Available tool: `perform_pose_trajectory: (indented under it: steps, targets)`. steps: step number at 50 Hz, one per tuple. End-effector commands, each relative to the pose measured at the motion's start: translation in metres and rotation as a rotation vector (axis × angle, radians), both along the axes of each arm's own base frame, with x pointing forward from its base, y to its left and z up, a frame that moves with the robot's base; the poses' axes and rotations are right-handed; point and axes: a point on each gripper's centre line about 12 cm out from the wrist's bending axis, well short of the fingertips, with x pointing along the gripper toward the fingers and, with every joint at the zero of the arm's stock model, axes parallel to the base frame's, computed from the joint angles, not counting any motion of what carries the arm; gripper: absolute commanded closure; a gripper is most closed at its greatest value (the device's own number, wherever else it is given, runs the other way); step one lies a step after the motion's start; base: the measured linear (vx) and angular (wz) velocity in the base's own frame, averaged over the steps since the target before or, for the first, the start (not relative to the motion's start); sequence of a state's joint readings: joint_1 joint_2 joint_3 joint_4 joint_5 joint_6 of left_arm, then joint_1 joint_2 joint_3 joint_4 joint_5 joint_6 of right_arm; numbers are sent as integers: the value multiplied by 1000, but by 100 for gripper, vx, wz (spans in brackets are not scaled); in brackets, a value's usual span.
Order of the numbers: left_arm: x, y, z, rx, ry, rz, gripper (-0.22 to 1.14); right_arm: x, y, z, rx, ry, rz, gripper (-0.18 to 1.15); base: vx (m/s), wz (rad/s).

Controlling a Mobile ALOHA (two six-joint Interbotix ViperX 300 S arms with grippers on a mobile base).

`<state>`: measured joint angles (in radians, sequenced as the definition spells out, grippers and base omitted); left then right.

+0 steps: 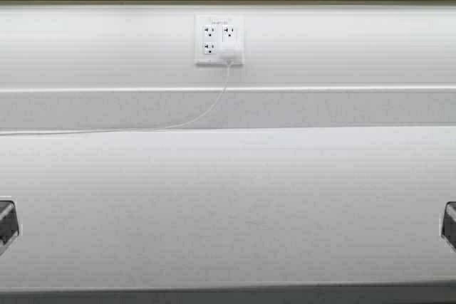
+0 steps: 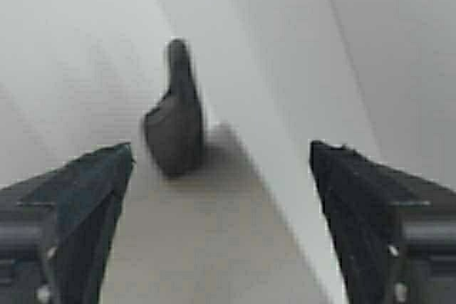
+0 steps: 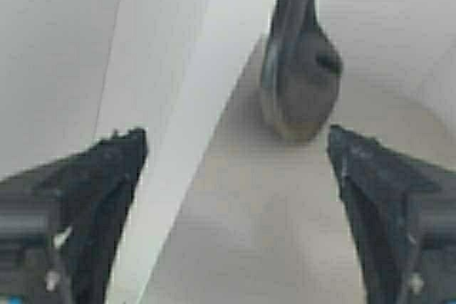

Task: Open the cabinet, put the pot inside, then close it

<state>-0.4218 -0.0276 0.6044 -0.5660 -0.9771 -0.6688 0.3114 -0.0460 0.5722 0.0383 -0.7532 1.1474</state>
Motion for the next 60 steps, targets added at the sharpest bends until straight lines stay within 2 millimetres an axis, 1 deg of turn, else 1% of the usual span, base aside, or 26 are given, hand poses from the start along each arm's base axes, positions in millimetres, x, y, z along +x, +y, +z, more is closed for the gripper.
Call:
perform_pose_trajectory:
  steps: [1,3,5,8,10,11,12,13,14,15,17,19,22,26,29,33,41,48,53,60]
  targets:
    - [-24,-1,8,97,-34,-49,6,-24,-2,8,-53,-40,28,3,-1,0]
    - [-32,-2,3,130,-24,-61,20,-31,1,5,-95,-46,48,13,-2,0]
    - [-41,-4,0,155,-17,-75,40,-38,6,3,-140,-55,73,26,-2,-1]
    - [-54,-7,-4,210,0,-90,77,-49,14,0,-216,-73,111,54,-2,-1]
    - [-62,-10,-7,262,16,-101,97,-55,19,-2,-272,-87,132,75,-2,-1]
    - [-65,-11,-8,289,23,-105,104,-58,21,-3,-303,-94,140,85,-2,-1]
    - [-68,-12,-9,319,32,-108,107,-60,23,-4,-334,-103,148,93,-3,-2]
    - [-71,-13,-10,353,39,-109,106,-62,25,-6,-363,-104,153,100,-4,-3]
    - [-73,-14,-10,385,44,-112,103,-63,26,-7,-390,-104,156,104,-4,-4]
    - [-75,-14,-11,419,51,-113,98,-64,27,-8,-420,-105,158,105,-5,-3]
    - [-79,-14,-9,503,63,-111,87,-65,28,-10,-475,-96,157,100,-6,-2]
    - [-82,-14,-8,568,79,-117,82,-66,30,-13,-543,-79,161,92,-8,-3]
    - [-85,-16,-7,655,115,-138,84,-66,34,-15,-639,-51,168,85,-11,-4]
    - [-86,-15,-5,753,156,-152,87,-65,40,-17,-756,-14,181,88,-15,-3]
    - [-87,-17,-8,823,187,-174,87,-64,42,-17,-829,10,184,90,-17,-4]
    - [-87,-20,-13,913,215,-203,87,-62,42,-17,-902,27,185,90,-18,-3]
    - [-87,-22,-20,1004,240,-234,87,-66,39,-10,-957,14,177,90,-21,0]
    - [-81,-16,-27,1044,273,-233,87,-64,37,-9,-1012,28,172,90,-24,4]
    - [-78,-9,-34,1103,318,-261,87,-64,32,-14,-1075,65,176,90,-21,9]
    - [-78,-6,-34,1146,353,-305,87,-69,24,-19,-1129,103,179,90,-19,14]
